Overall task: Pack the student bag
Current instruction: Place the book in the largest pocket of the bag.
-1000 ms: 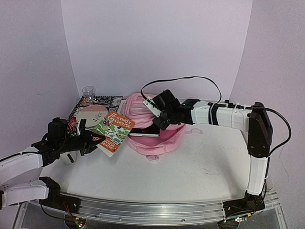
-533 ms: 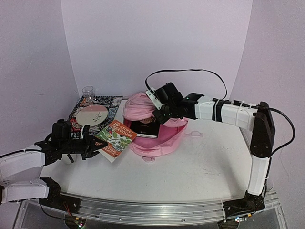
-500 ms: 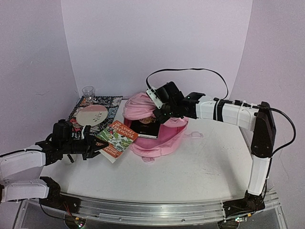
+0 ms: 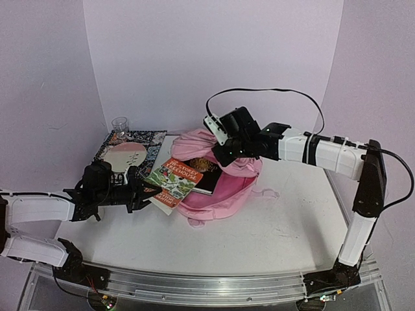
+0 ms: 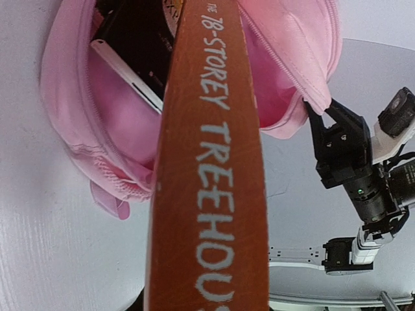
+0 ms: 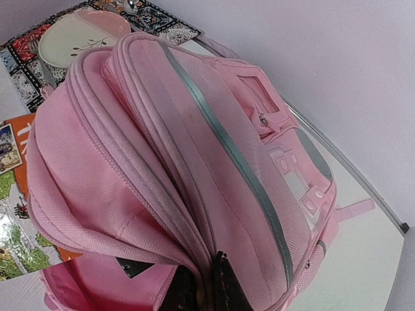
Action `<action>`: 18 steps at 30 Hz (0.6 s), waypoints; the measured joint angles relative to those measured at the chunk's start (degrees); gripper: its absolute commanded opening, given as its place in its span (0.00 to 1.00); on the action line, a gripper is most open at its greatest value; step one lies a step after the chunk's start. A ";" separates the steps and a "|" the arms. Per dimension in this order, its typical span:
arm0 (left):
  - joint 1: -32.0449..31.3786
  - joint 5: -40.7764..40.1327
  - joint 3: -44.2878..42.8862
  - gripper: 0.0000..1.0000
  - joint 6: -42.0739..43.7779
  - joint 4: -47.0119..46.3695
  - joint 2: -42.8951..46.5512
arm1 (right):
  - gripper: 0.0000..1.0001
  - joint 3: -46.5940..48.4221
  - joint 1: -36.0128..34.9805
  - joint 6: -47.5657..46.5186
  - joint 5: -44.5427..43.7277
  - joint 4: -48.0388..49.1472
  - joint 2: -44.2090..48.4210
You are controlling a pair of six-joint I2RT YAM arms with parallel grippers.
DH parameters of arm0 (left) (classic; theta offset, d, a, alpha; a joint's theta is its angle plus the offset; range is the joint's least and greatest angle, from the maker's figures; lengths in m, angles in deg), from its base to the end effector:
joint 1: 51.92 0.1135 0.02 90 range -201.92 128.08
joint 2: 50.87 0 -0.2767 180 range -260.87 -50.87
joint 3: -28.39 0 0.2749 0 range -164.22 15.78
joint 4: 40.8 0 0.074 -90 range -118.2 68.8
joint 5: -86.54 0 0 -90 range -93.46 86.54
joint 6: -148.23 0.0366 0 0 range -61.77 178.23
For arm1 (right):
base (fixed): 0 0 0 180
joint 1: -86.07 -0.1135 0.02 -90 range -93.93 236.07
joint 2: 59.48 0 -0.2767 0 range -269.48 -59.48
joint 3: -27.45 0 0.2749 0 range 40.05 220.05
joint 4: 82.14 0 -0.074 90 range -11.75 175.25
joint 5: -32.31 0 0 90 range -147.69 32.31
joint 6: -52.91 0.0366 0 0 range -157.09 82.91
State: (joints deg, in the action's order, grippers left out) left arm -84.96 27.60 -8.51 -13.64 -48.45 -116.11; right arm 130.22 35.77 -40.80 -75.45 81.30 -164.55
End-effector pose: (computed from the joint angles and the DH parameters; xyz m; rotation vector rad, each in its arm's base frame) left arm 0.1948 -0.1492 0.1970 -0.3426 2.2811 -1.6252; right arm 0.3086 0.3542 0.3345 -0.6667 1.7708 0.2620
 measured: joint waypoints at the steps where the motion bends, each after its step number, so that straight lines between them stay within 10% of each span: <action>1: -0.22 -0.22 -0.40 0.00 -0.28 -0.93 -0.48 | 0.00 -0.20 -0.03 0.23 0.29 0.07 0.17; 18: -3.41 -7.17 -10.23 0.00 -1.88 -11.54 -23.22 | 0.00 -5.48 -1.49 3.51 6.38 2.80 2.91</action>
State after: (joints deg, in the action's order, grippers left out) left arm -88.37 20.43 -18.74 -15.52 -59.99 -139.32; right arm 124.74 34.28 -37.30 -69.08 84.10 -161.64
